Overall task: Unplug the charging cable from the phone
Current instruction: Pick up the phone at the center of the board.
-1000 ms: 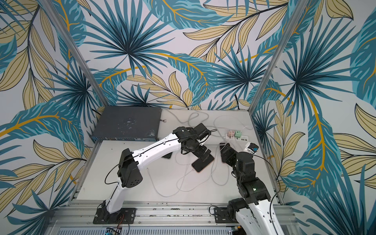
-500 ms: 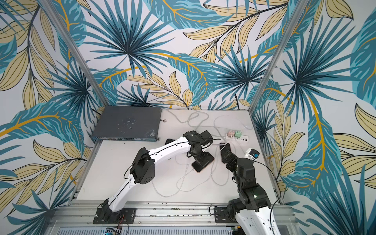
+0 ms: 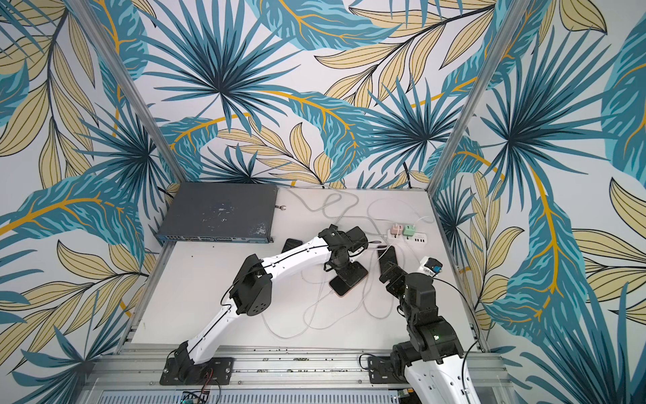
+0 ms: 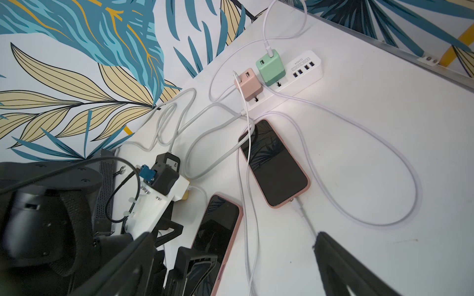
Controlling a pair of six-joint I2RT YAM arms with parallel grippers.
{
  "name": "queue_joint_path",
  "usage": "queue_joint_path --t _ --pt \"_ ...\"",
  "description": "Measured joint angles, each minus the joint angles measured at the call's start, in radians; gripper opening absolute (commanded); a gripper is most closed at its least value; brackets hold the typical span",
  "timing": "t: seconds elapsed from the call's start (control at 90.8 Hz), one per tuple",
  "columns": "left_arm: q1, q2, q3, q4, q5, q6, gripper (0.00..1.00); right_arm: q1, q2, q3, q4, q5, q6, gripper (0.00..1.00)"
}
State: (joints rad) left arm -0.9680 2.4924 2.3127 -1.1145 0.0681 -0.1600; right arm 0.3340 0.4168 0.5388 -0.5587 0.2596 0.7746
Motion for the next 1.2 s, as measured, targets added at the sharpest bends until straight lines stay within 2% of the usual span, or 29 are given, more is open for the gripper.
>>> queue_joint_path --t 1.201 --pt "-0.007 0.086 0.08 0.007 -0.016 0.007 1.0 0.0 -0.004 -0.037 0.031 -0.023 0.0 0.99"
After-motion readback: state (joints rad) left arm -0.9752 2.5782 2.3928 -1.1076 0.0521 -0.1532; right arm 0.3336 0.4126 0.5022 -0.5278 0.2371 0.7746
